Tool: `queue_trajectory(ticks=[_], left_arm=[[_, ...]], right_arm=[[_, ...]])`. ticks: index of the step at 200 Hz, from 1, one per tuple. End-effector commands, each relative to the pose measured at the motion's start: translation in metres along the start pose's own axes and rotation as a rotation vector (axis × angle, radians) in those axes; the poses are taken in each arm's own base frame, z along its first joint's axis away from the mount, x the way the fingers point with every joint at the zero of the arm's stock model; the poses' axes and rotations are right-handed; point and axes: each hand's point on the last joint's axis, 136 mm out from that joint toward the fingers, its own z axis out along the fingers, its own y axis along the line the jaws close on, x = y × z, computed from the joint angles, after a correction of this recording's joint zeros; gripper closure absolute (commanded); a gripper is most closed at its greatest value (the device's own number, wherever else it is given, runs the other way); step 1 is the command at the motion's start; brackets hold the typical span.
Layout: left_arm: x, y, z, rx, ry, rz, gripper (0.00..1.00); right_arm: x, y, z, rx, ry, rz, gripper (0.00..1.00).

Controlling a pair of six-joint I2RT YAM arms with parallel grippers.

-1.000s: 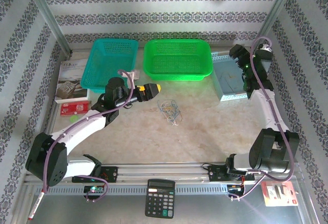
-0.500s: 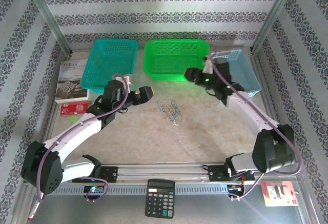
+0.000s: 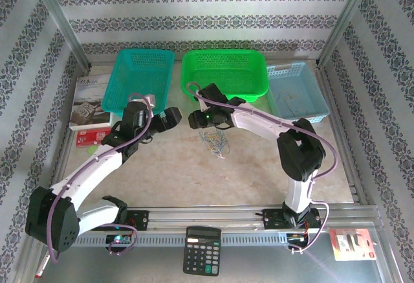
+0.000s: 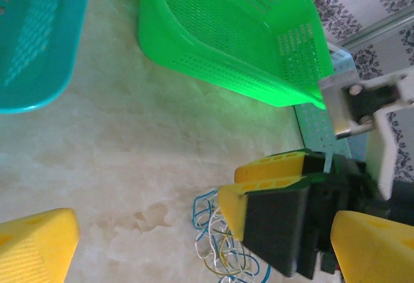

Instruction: Untangle the cables

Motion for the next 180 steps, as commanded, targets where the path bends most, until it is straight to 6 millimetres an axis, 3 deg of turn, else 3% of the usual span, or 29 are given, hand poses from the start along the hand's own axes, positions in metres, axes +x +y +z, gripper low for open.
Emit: queue_trajectory(ticks=[1,91,145,171,180], left_arm=[[0.002,0.011,-0.006,-0.029,0.003,-0.018,0.0],[0.001,0.015,-0.004,-0.017,0.006,-0.036,0.0],[0.001,0.013,-0.004,-0.004,0.009,-0.036,0.0],[0.001,0.013,-0.004,0.001,0.011,-0.037,0.0],[0.002,0.012,-0.004,0.002,0.012,-0.035,0.0]], right_arm=[[0.004,-0.017,0.006,0.102,0.041,-0.035,0.5],[0.004,-0.021,0.038,0.108,0.097,-0.042,0.58],[0.006,-0.017,0.037,0.089,0.115,-0.04,0.85],[0.004,-0.012,0.024,0.073,0.099,-0.043,1.0],[0.002,-0.009,0.017,0.067,0.084,-0.046,1.0]])
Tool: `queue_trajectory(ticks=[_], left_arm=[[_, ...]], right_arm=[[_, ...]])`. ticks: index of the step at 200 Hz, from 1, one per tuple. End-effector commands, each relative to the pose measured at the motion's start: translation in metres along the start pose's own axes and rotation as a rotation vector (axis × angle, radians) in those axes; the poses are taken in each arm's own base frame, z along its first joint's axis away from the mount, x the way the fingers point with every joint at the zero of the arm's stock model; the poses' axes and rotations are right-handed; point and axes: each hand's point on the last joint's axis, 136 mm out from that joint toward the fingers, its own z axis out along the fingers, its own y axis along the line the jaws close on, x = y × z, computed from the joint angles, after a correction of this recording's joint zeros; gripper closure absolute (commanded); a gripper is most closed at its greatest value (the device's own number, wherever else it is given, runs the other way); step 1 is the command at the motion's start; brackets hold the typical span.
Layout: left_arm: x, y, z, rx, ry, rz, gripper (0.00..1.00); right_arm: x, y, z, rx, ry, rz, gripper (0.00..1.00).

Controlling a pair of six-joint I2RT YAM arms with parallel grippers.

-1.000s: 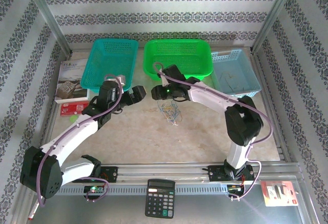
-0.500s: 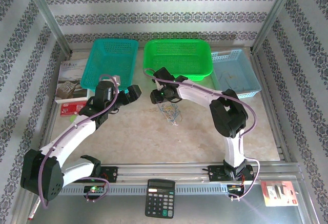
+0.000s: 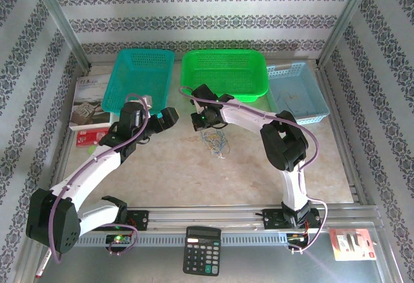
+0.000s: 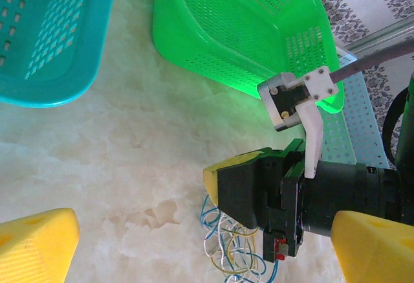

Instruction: Untangle the cables

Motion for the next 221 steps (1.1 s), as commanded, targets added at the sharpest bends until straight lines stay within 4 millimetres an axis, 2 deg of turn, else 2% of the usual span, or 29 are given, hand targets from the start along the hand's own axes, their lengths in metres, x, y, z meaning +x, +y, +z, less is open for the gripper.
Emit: queue_trajectory(ticks=[1,52,89,121,142,186,221], left_arm=[[0.001,0.002,-0.002,0.011,0.001,-0.007,0.0],[0.006,0.004,0.0,0.022,0.01,-0.002,0.0],[0.017,0.001,0.001,0.074,0.035,0.014,0.0],[0.025,-0.016,0.001,0.199,0.059,0.052,0.0],[0.03,-0.029,0.002,0.267,0.077,0.081,0.0],[0.043,-0.055,0.008,0.344,0.101,0.189,0.0],[0.061,-0.073,0.022,0.368,0.139,0.292,0.0]], right_arm=[[-0.006,0.008,-0.025,-0.025,-0.032,-0.004,1.0],[-0.018,0.022,-0.073,-0.085,-0.128,0.001,1.0],[-0.03,0.037,-0.122,-0.15,-0.233,0.011,1.0],[-0.039,0.047,-0.169,-0.2,-0.337,0.018,1.0],[-0.042,0.052,-0.192,-0.231,-0.391,0.03,1.0],[-0.044,0.063,-0.231,-0.309,-0.48,0.054,1.0],[-0.045,0.071,-0.26,-0.36,-0.54,0.061,1.0]])
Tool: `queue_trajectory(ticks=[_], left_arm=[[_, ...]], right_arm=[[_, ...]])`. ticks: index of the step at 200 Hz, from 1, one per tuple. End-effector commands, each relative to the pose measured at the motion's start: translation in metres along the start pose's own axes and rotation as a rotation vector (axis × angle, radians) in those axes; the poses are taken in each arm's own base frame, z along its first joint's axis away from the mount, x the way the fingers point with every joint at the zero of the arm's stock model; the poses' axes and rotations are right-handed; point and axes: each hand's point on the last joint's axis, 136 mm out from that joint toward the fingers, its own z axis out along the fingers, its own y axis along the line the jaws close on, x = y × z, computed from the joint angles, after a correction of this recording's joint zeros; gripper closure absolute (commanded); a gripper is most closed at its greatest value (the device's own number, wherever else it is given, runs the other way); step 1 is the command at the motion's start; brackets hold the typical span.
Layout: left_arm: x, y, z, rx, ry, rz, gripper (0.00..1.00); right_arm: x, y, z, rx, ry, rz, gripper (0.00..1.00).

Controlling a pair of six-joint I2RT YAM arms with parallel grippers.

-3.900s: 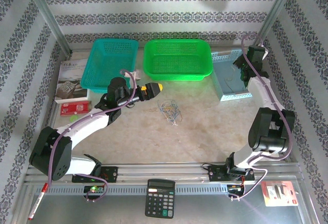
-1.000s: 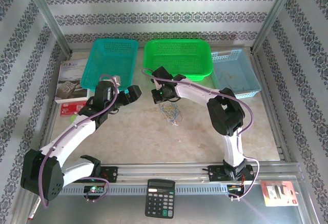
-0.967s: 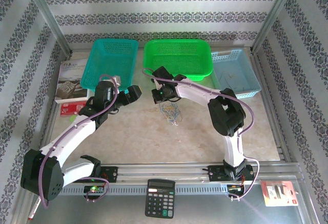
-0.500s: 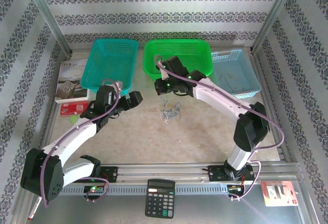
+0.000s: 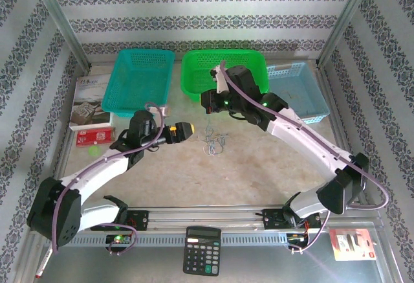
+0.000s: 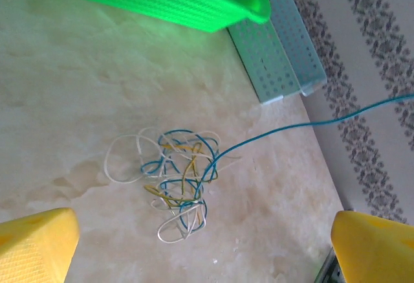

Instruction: Untangle the cables

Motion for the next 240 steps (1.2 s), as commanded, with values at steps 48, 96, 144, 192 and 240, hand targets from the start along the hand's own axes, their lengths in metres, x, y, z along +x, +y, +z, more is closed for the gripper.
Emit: queue_trajectory(ticks=[48,96,144,192,240], left_arm=[[-0.003,-0.041,0.038,0.086,0.01,0.225,0.0],[-0.002,-0.047,0.064,0.092,0.027,0.253,0.0],[0.007,-0.039,0.082,0.099,0.045,0.241,0.16],[0.021,-0.027,0.088,0.092,0.072,0.223,0.36],[0.033,-0.017,0.092,0.086,0.101,0.205,0.5]], right_arm=[[-0.028,0.035,-0.042,-0.112,-0.133,0.022,1.0],[-0.042,0.052,-0.058,-0.166,-0.182,0.028,1.0],[-0.072,0.082,-0.094,-0.257,-0.291,0.022,1.0],[-0.102,0.107,-0.131,-0.34,-0.4,0.007,1.0],[-0.136,0.13,-0.171,-0.439,-0.517,0.006,1.0]])
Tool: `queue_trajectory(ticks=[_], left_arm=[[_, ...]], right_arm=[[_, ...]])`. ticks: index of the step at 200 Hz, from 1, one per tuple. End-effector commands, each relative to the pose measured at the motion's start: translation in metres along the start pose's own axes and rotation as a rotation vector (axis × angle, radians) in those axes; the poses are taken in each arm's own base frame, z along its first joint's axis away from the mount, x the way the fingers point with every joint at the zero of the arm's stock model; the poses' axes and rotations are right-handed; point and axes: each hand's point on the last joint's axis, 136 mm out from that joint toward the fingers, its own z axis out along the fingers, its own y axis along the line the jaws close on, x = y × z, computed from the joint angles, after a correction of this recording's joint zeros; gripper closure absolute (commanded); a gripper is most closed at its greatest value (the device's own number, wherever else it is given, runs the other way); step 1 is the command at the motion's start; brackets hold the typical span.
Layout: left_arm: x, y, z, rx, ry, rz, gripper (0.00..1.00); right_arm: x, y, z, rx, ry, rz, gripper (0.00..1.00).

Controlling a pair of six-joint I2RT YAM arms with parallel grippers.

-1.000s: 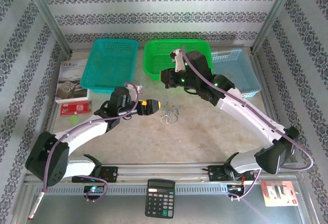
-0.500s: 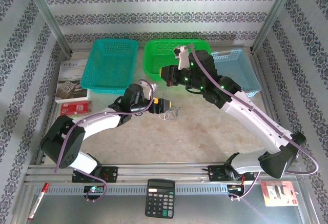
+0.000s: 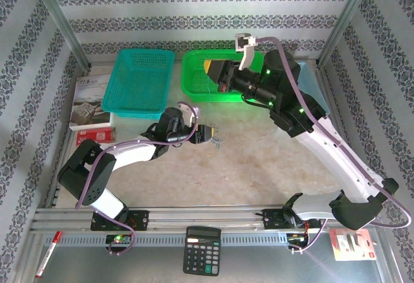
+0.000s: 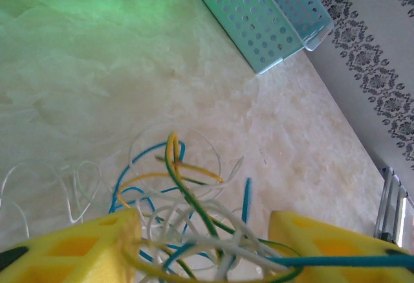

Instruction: Untangle the cables

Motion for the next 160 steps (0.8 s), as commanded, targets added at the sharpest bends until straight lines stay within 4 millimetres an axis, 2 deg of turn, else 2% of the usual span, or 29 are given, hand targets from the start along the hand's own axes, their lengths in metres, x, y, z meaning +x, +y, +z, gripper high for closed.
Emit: queue_trajectory(ticks=[1,69,113,160], left_arm=[[0.011,-0.004,0.006,0.029,0.014,0.014,0.5],[0.03,0.006,0.007,0.021,0.044,-0.007,0.61],[0.04,0.011,0.005,0.013,0.059,-0.019,0.64],[0.046,0.013,0.003,0.012,0.064,-0.032,0.64]], right_arm=[[-0.039,0.038,-0.018,-0.117,-0.107,-0.011,1.0],[-0.104,0.055,-0.044,-0.143,-0.272,-0.047,1.0],[-0.142,0.065,-0.062,-0.16,-0.375,-0.064,1.0],[-0.173,0.071,-0.073,-0.161,-0.453,-0.085,1.0]])
